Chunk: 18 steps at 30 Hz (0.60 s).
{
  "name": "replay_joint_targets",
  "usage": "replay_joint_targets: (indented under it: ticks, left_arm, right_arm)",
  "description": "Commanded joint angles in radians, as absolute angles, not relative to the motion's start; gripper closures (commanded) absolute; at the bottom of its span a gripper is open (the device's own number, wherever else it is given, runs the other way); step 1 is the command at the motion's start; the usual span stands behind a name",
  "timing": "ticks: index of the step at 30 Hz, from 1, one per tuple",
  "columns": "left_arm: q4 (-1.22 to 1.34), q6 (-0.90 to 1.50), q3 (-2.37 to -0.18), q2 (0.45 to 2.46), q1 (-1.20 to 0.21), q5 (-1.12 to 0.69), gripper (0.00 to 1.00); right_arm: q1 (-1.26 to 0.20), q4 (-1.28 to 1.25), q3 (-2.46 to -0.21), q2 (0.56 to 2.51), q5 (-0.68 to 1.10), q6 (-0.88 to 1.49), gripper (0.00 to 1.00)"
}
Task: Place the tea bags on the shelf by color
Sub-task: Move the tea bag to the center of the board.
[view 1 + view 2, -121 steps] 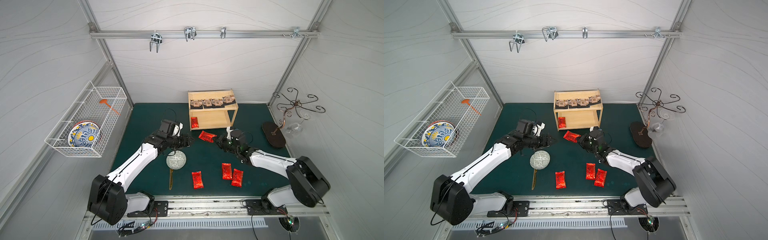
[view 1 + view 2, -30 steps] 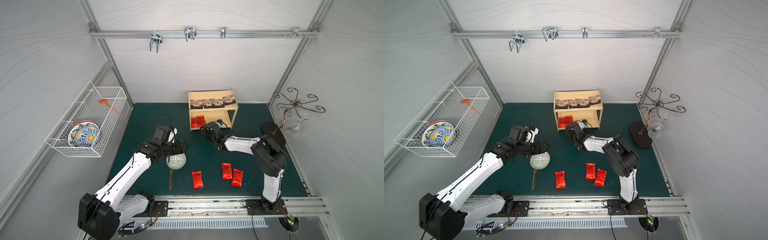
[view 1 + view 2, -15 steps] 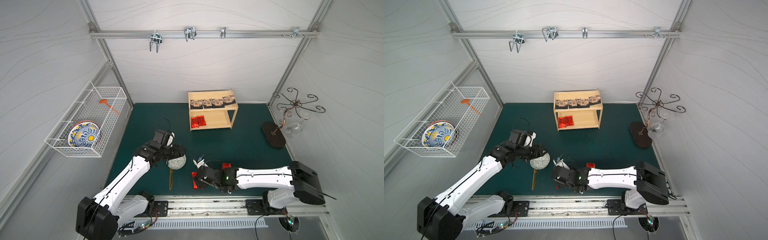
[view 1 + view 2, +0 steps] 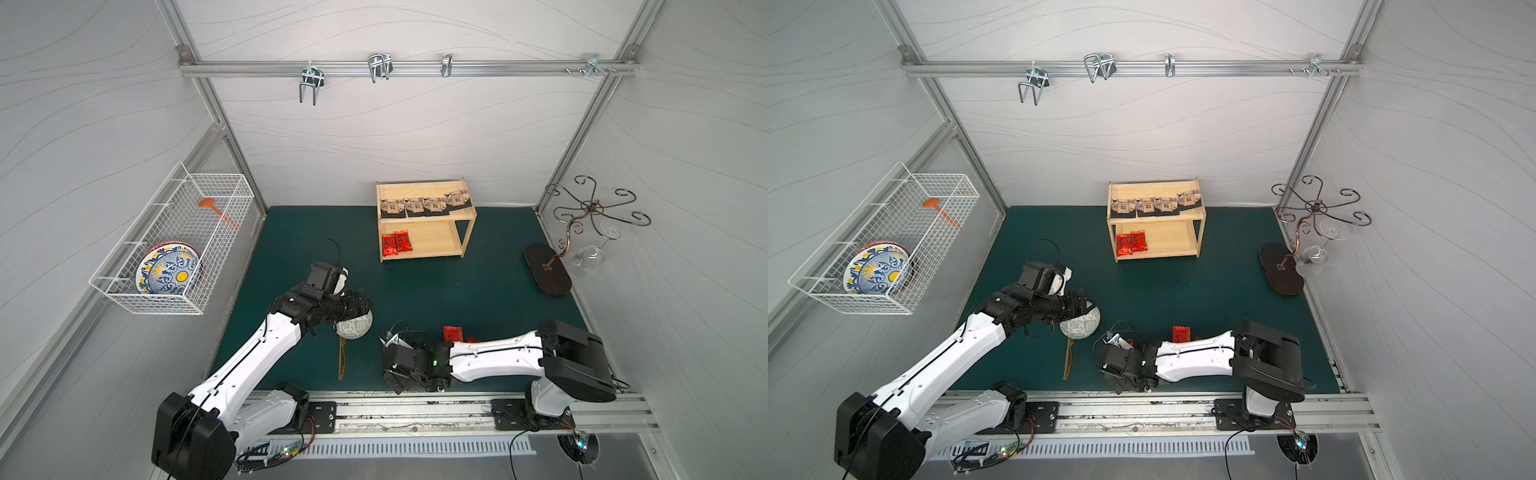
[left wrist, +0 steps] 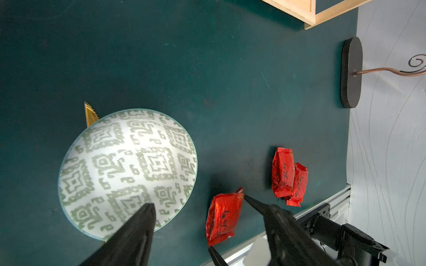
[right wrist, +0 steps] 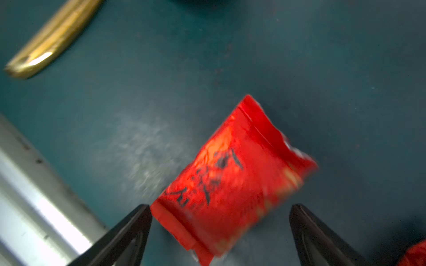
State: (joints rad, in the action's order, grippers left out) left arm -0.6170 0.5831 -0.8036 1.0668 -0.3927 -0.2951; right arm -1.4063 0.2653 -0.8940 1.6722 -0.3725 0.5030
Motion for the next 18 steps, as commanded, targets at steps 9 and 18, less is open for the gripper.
replay_joint_targets:
  ticks: [9,18]
  left_arm:
    - [-0.560,0.590,-0.820,1.111,-0.390,-0.312,0.21]
    - [-0.511,0.621,-0.830,1.177,-0.390,-0.348,0.22]
  right_arm:
    - [-1.277,0.106,-0.787,1.618,-0.239,0.432,0.22]
    - [-1.107,0.058,-0.770,1.600,-0.106,0.257,0.29]
